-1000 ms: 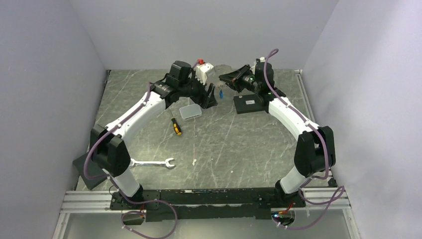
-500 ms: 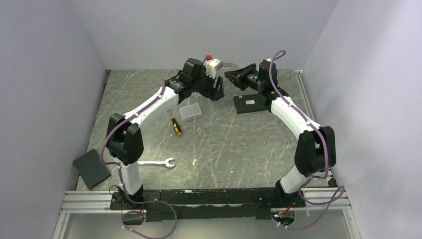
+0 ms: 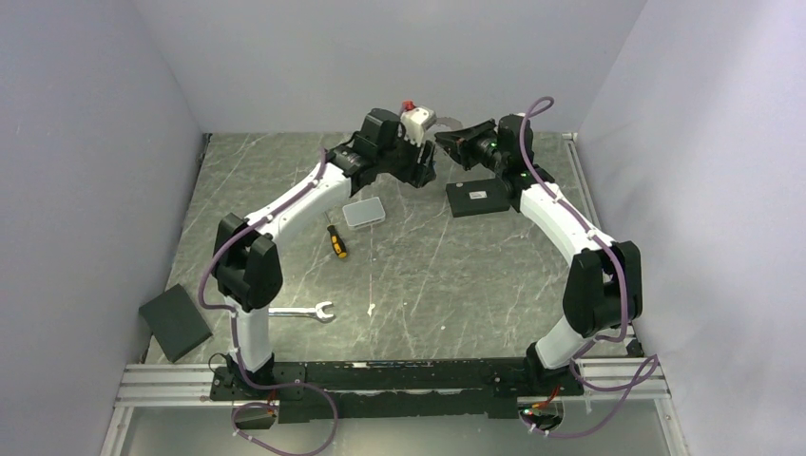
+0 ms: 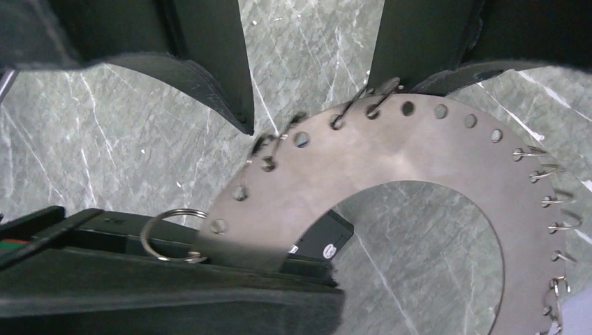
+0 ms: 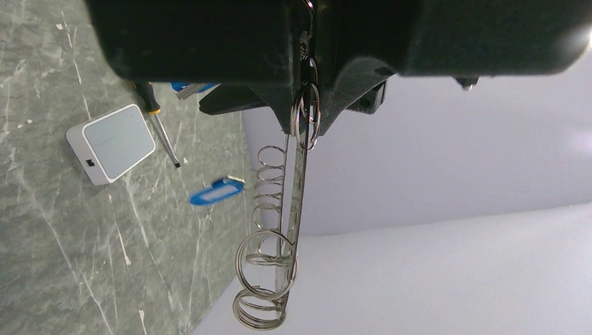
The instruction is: Remove the keys from the keyring
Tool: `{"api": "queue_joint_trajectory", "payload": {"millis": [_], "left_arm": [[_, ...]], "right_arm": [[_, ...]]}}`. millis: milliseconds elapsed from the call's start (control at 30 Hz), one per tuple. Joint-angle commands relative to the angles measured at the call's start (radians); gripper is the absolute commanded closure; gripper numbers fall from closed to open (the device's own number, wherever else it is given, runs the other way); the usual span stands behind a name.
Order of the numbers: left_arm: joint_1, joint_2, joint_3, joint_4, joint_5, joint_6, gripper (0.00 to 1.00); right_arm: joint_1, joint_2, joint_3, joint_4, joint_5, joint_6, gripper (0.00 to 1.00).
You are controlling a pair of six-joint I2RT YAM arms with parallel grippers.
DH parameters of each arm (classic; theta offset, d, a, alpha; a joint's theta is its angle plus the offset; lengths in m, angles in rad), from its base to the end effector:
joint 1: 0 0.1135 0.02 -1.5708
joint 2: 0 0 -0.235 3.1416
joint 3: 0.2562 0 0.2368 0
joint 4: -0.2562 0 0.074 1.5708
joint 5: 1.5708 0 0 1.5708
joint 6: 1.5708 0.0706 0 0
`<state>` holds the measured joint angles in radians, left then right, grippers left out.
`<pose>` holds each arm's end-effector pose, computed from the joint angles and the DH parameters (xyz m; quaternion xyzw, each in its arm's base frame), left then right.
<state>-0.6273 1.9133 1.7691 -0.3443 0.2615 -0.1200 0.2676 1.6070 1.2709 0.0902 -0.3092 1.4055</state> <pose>0.3616 -0.2847 0.2946 0.2783 0.8058 -0.2905 0.4347 0.3816 0.1269 0.2951 0.3399 0.7074 0.5325 0.3171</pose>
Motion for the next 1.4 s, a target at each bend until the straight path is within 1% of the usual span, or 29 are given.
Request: {"api": "queue_joint_trajectory", "payload": {"millis": [0,33,167,267,400,467,533,600,667,733,767,833,900,1000,1067,1167,1300,1367], "left_arm": [[-0.054,-0.002,0.064,0.08,-0.044,0.102,0.38],[-0.059,-0.002,0.067,0.077,-0.053,0.15,0.38],[-0.063,-0.008,0.071,0.078,-0.044,0.201,0.39],[-0.066,-0.039,0.029,0.112,-0.06,0.27,0.39],[-0.063,-0.068,-0.011,0.126,-0.113,0.296,0.34],[-0.063,-0.09,-0.047,0.153,-0.109,0.309,0.29],[-0.063,-0.133,-0.124,0.224,-0.106,0.324,0.22],[-0.063,-0.183,-0.211,0.312,-0.101,0.344,0.2],[-0.063,-0.205,-0.239,0.357,-0.116,0.325,0.25],[-0.063,-0.201,-0.23,0.376,-0.147,0.279,0.33],[-0.062,-0.199,-0.234,0.389,-0.141,0.271,0.36],[-0.063,-0.203,-0.262,0.447,-0.121,0.243,0.37],[-0.066,-0.207,-0.291,0.502,-0.118,0.226,0.35],[-0.068,-0.2,-0.285,0.534,-0.161,0.209,0.35],[-0.067,-0.195,-0.276,0.566,-0.158,0.208,0.36],[-0.069,-0.178,-0.243,0.58,-0.134,0.194,0.41],[-0.076,-0.162,-0.228,0.583,-0.105,0.191,0.53],[-0.079,-0.16,-0.23,0.591,-0.102,0.19,0.55]], "right_arm": [[0.012,-0.014,0.043,-0.032,-0.038,0.039,1.0],[0.007,-0.011,0.041,-0.023,-0.041,0.041,1.0],[-0.001,-0.002,0.024,0.046,-0.085,0.077,1.0],[-0.003,-0.009,0.008,0.083,-0.103,0.091,1.0],[-0.002,-0.017,0.01,0.108,-0.123,0.101,1.0],[-0.001,-0.021,0.01,0.107,-0.12,0.1,1.0],[0.0,-0.022,0.01,0.104,-0.116,0.101,1.0],[0.001,-0.022,0.011,0.104,-0.117,0.102,1.0],[0.005,-0.027,0.009,0.113,-0.122,0.111,1.0],[0.012,-0.036,0.008,0.111,-0.122,0.111,1.0],[0.014,-0.037,0.008,0.111,-0.122,0.114,1.0],[0.018,-0.039,0.011,0.113,-0.125,0.121,1.0],[0.02,-0.041,0.011,0.109,-0.125,0.123,1.0],[0.021,-0.047,-0.01,0.132,-0.129,0.143,1.0],[0.028,-0.046,-0.012,0.134,-0.131,0.15,1.0],[0.04,-0.033,-0.01,0.138,-0.134,0.151,1.0],[0.045,-0.027,-0.014,0.141,-0.13,0.151,1.0],[0.045,-0.028,-0.021,0.144,-0.132,0.155,1.0]]}}
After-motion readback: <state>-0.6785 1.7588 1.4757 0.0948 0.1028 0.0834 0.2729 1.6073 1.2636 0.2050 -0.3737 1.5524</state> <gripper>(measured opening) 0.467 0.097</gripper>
